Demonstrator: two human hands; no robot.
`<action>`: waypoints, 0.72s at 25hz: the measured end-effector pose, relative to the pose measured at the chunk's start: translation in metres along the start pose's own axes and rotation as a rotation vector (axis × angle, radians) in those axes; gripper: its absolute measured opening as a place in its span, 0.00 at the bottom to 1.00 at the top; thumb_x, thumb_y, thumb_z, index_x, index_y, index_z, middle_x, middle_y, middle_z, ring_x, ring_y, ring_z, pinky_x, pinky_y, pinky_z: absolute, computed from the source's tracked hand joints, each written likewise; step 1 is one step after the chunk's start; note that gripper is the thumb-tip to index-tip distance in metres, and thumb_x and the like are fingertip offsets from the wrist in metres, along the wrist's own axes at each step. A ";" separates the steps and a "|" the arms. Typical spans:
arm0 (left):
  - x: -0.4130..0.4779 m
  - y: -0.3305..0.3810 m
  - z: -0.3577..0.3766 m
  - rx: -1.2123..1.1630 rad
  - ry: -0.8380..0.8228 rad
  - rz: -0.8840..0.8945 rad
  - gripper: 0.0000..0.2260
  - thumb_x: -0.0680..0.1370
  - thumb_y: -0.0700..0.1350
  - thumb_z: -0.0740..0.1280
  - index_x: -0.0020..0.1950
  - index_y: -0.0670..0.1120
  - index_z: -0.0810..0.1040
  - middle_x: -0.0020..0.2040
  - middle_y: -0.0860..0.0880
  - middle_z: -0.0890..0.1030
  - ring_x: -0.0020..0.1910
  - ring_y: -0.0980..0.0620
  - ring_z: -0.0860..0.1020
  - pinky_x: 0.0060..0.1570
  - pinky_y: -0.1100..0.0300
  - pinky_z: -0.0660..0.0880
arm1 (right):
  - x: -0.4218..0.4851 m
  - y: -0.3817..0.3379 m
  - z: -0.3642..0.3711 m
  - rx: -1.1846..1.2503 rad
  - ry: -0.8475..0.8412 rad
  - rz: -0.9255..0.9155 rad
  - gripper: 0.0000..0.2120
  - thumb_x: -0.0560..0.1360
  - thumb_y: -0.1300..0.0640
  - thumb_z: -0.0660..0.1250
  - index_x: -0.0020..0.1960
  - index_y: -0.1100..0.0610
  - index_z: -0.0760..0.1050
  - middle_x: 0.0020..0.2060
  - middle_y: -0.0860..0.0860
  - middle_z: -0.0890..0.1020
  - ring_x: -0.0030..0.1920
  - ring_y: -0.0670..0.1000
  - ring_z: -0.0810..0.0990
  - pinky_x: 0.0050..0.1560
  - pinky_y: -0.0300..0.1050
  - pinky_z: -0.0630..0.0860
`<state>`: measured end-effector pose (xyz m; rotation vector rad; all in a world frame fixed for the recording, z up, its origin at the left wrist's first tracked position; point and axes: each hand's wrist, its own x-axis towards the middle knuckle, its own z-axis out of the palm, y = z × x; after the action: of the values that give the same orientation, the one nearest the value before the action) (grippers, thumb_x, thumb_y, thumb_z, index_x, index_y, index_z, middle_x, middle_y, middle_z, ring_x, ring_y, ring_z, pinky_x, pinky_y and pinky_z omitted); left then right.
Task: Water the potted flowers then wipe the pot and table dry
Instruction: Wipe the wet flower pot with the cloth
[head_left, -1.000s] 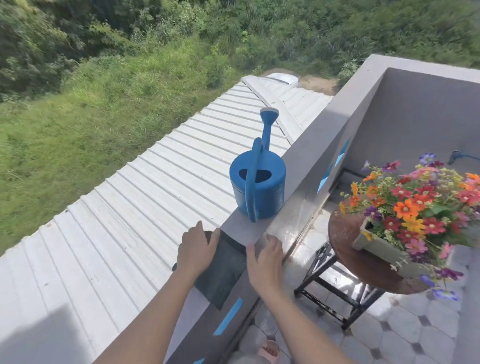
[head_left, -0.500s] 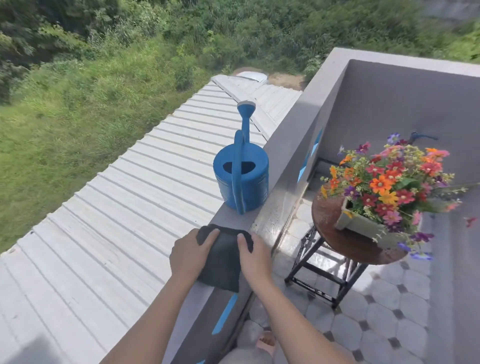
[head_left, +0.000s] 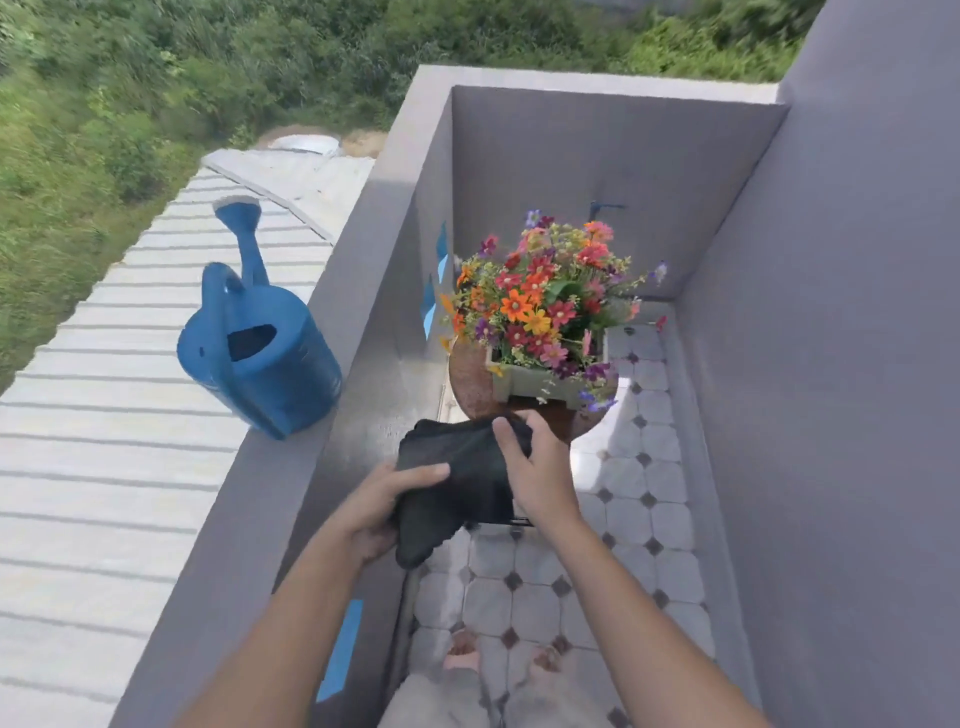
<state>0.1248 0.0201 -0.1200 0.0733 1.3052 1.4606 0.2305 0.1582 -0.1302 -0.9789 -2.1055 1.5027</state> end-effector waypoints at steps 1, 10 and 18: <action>0.008 -0.005 0.004 -0.063 -0.043 0.023 0.33 0.54 0.45 0.82 0.56 0.39 0.78 0.45 0.40 0.84 0.40 0.45 0.83 0.33 0.54 0.79 | 0.003 0.006 -0.006 -0.017 -0.004 0.012 0.11 0.78 0.48 0.61 0.51 0.56 0.73 0.40 0.48 0.79 0.41 0.44 0.77 0.40 0.29 0.69; 0.085 -0.022 -0.011 -0.380 0.279 -0.036 0.14 0.78 0.50 0.63 0.54 0.40 0.76 0.43 0.44 0.86 0.45 0.48 0.83 0.50 0.54 0.78 | 0.050 0.077 -0.068 -0.518 0.203 -0.226 0.13 0.79 0.56 0.55 0.52 0.61 0.75 0.46 0.55 0.79 0.47 0.54 0.77 0.48 0.40 0.71; 0.153 0.004 0.013 -0.562 0.484 0.214 0.10 0.81 0.50 0.59 0.49 0.45 0.74 0.43 0.48 0.84 0.47 0.52 0.79 0.56 0.53 0.75 | 0.146 0.097 -0.082 -1.055 -0.246 -0.601 0.19 0.67 0.67 0.74 0.57 0.68 0.77 0.51 0.61 0.82 0.52 0.60 0.82 0.52 0.50 0.81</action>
<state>0.0729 0.1406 -0.2008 -0.5549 1.2323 2.0679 0.2148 0.3363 -0.2039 -0.3154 -3.0326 0.1605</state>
